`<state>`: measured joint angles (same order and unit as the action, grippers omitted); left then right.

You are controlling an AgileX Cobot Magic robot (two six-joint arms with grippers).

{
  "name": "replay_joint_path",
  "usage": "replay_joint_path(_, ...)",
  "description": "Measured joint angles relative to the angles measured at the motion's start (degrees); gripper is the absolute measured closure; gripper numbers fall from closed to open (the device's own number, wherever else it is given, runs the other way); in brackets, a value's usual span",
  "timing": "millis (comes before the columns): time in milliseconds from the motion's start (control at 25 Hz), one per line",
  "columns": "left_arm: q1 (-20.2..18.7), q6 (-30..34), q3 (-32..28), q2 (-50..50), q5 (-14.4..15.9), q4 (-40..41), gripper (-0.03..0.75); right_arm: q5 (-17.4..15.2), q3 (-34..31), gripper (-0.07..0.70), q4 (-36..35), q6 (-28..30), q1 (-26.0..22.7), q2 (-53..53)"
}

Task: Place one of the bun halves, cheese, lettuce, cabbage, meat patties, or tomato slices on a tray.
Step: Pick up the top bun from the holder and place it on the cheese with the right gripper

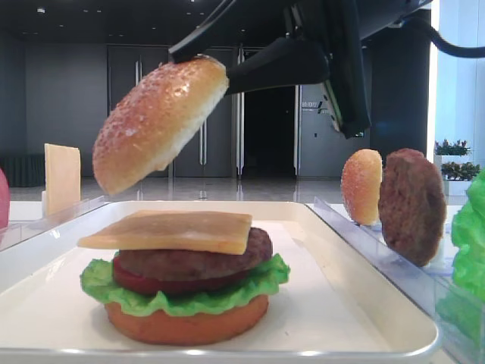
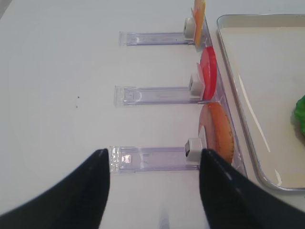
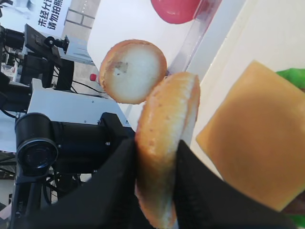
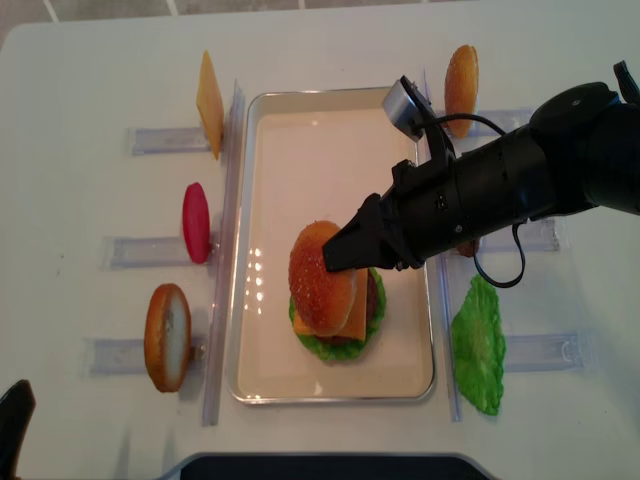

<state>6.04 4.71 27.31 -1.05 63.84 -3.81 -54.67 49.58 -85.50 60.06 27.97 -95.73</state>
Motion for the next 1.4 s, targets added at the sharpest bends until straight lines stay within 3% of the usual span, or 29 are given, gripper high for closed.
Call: replay_joint_path(1400, 0.0, 0.0, 0.0, 0.0, 0.0, 0.0, 0.263, 2.42, 0.0, 0.433, 0.3, 2.76, 0.0, -0.23)
